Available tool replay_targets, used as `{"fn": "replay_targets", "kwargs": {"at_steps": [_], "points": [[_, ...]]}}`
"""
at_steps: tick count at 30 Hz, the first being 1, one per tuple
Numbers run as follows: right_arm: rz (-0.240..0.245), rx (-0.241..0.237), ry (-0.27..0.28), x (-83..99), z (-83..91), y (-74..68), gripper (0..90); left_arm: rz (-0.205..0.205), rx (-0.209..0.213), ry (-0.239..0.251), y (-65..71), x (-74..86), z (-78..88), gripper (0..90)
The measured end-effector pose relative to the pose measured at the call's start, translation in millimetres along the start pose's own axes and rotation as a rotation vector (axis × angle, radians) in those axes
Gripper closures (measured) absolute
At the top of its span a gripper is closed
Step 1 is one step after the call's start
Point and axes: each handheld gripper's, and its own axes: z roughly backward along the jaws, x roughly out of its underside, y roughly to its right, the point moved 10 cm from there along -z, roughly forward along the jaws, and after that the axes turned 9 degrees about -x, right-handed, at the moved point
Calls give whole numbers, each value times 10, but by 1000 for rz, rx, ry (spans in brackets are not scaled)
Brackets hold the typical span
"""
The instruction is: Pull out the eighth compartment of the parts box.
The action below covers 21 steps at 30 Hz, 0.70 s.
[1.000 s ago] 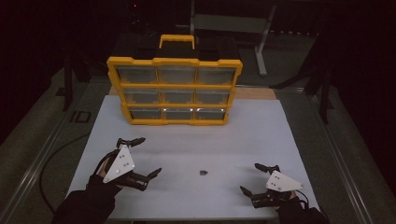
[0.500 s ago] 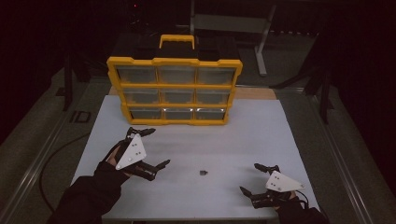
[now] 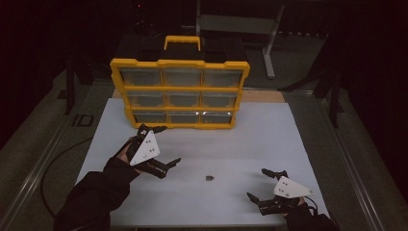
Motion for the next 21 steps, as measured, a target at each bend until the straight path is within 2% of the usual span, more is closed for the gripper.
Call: {"fn": "replay_targets", "kwargs": {"at_steps": [12,21], "points": [[-6,-6,-3,2,-7,-13,80,-30,15,-12,-22,-47,-185,0],[14,-6,-7,5,-8,-10,81,-61,21,-15,-39,-124,-308,0]]}}
